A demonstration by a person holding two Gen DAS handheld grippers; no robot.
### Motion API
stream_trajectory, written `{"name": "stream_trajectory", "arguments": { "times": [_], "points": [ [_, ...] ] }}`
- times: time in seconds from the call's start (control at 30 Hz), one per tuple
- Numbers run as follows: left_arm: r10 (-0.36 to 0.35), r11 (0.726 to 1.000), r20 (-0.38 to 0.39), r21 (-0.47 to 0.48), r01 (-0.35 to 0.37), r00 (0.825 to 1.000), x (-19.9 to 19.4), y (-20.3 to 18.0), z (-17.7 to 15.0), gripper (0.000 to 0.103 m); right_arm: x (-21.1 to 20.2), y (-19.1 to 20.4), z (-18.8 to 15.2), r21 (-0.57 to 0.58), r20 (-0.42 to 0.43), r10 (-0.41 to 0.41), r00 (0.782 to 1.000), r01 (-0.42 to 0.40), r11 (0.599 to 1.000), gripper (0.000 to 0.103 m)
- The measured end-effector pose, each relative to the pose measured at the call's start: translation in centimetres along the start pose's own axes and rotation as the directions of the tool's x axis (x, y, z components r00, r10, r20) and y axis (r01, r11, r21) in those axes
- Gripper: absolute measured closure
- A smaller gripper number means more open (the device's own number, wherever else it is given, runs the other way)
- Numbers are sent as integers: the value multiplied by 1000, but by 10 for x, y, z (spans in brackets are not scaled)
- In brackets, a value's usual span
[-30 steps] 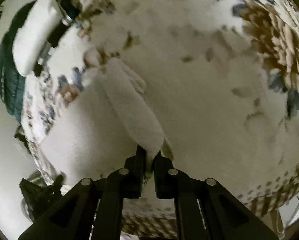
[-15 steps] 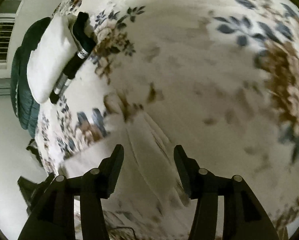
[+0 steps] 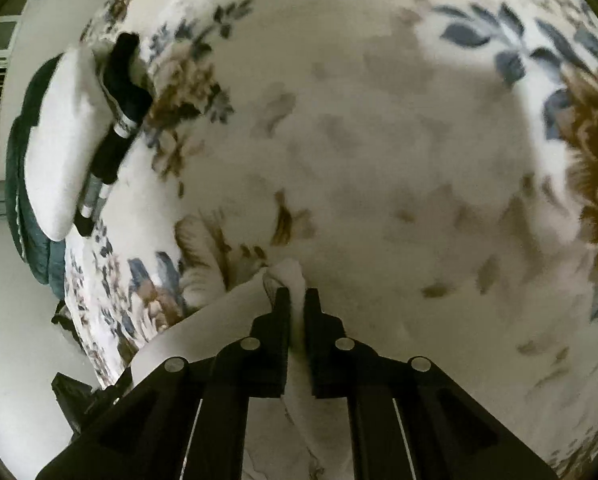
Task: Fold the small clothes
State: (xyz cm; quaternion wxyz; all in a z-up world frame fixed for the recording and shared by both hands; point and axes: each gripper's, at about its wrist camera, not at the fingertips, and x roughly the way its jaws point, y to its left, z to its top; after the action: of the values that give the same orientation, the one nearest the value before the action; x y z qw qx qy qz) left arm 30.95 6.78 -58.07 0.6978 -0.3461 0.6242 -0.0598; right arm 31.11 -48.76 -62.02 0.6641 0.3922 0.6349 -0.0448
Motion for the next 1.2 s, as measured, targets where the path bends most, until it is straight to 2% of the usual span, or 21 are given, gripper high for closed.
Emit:
{"name": "stream_trajectory", "arguments": {
  "times": [0.03, 0.07, 0.13, 0.17, 0.2, 0.27, 0.37, 0.43, 0.47, 0.53, 0.57, 0.6, 0.63, 0.7, 0.83, 0.97, 1.1, 1.2],
  "points": [
    [-28, 1000, -4, -9, 28, 1000, -2, 0, 0, 85, 1, 1, 1, 1, -14, 5, 1000, -5, 1000, 95],
    [-83, 996, -17, -28, 83, 996, -5, 2, 0, 82, 0, 2, 3, 12, -28, 18, 999, -18, 1000, 90],
    [-128, 991, -16, -48, 127, 992, -13, 6, -1, 52, -5, 0, 5, 11, -51, 48, 998, -47, 999, 70],
    [-149, 988, 0, -45, 149, 989, -17, 9, -2, 45, -8, -1, 6, 5, -58, 63, 996, -63, 998, 52],
    [-155, 987, 14, -44, 155, 988, -21, 14, -3, 39, -8, -3, 6, 1, -68, 80, 995, -80, 997, 39],
    [-174, 983, -4, -67, 173, 985, -16, 26, -1, 39, 2, -12, 7, 5, -139, 138, 981, -138, 990, 36],
    [-248, 963, -76, -125, 238, 966, 9, 40, 2, 39, 24, -26, 7, 28, -230, 203, 952, -202, 979, 36],
    [-309, 945, -120, -153, 290, 943, 27, 41, 5, 39, 40, -31, 6, 47, -280, 267, 922, -265, 963, 36],
    [-318, 943, -141, -153, 297, 938, 35, 38, 6, 39, 47, -32, 5, 62, -296, 300, 907, -295, 954, 36],
    [-308, 947, -146, -137, 290, 940, 39, 31, 8, 41, 54, -31, 4, 77, -310, 339, 888, -332, 940, 36],
    [-302, 950, -143, -128, 285, 943, 38, 28, 8, 42, 55, -29, 4, 79, -303, 342, 890, -334, 939, 41],
    [-289, 955, -134, -105, 276, 948, 36, 22, 7, 66, 56, -27, 2, 74, -296, 339, 893, -332, 940, 58],
    [-266, 963, -128, -76, 258, 955, 33, 15, 7, 80, 56, -23, 0, 60, -295, 333, 896, -330, 942, 67],
    [-228, 974, -104, -32, 226, 968, 23, 6, 5, 84, 53, -17, -5, 42, -270, 315, 910, -316, 948, 78],
    [-174, 983, -65, 43, 177, 983, -2, -13, -3, 86, 32, -3, -12, 19, -227, 305, 925, -309, 951, 81],
    [-159, 983, -41, 90, 163, 986, -30, -32, -3, 87, -3, 30, -20, -37, -197, 287, 937, -299, 953, 82],
    [-168, 975, -1, 146, 166, 986, -64, -65, 17, 87, -43, 66, -18, -91, -162, 292, 942, -309, 947, 83],
    [-179, 967, 42, 195, 167, 983, -90, -97, 47, 87, -77, 101, -3, -136, -129, 316, 940, -332, 933, 83]
  ]
}}
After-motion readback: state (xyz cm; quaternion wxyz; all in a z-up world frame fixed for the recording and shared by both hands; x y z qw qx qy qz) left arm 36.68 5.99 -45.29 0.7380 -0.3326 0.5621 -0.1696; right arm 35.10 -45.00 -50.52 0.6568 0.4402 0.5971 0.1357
